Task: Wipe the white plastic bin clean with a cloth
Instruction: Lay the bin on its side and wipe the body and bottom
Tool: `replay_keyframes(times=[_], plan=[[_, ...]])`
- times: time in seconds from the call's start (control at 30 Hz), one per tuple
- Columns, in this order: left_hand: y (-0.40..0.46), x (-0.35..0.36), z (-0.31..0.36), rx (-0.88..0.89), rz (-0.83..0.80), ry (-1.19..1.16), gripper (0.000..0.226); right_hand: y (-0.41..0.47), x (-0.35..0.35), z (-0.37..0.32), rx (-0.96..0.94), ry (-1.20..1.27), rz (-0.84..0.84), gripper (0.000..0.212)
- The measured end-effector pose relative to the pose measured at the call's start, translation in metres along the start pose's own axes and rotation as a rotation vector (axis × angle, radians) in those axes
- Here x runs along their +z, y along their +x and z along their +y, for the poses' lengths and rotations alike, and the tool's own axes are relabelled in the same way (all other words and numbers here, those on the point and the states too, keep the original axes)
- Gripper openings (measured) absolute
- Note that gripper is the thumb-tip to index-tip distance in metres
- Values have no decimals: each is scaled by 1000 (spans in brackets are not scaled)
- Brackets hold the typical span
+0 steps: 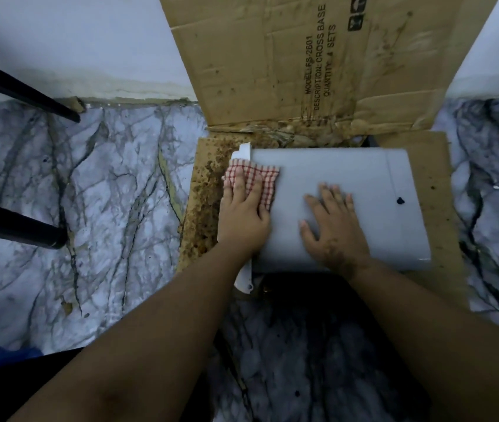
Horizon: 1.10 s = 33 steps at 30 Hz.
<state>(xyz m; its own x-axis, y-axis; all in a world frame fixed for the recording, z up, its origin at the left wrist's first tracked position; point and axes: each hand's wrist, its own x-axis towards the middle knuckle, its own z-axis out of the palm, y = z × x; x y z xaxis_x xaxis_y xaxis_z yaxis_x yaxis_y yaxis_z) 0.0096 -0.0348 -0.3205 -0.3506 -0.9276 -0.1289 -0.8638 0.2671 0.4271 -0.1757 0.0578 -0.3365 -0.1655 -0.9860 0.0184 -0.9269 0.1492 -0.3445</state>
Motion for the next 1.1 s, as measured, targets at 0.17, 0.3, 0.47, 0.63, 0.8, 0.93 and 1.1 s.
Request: replay_keyframes(times=[0.17, 0.3, 0.47, 0.63, 0.8, 0.93, 1.1], plan=[[25, -4, 3, 11, -41, -17, 62, -2, -4, 0, 9, 45, 8, 71], [-19, 5, 2, 41, 34, 15, 62, -2, -6, 0, 7, 154, 70, 70], [-65, 21, 5, 111, 44, 265, 62, -3, -14, 10, 168, 351, 197, 56], [-41, 21, 25, 155, -26, 366, 66, -20, -31, 54, 166, 33, 155, 50], [-4, 33, 71, 173, -128, 247, 70, -26, -31, 64, 146, -12, 69, 53], [10, 32, 100, 161, -207, 208, 65, -26, -33, 65, 182, 21, 81, 55], [7, -15, 61, 91, 191, -25, 54, -10, -53, 47, 141, 40, 106, 54]])
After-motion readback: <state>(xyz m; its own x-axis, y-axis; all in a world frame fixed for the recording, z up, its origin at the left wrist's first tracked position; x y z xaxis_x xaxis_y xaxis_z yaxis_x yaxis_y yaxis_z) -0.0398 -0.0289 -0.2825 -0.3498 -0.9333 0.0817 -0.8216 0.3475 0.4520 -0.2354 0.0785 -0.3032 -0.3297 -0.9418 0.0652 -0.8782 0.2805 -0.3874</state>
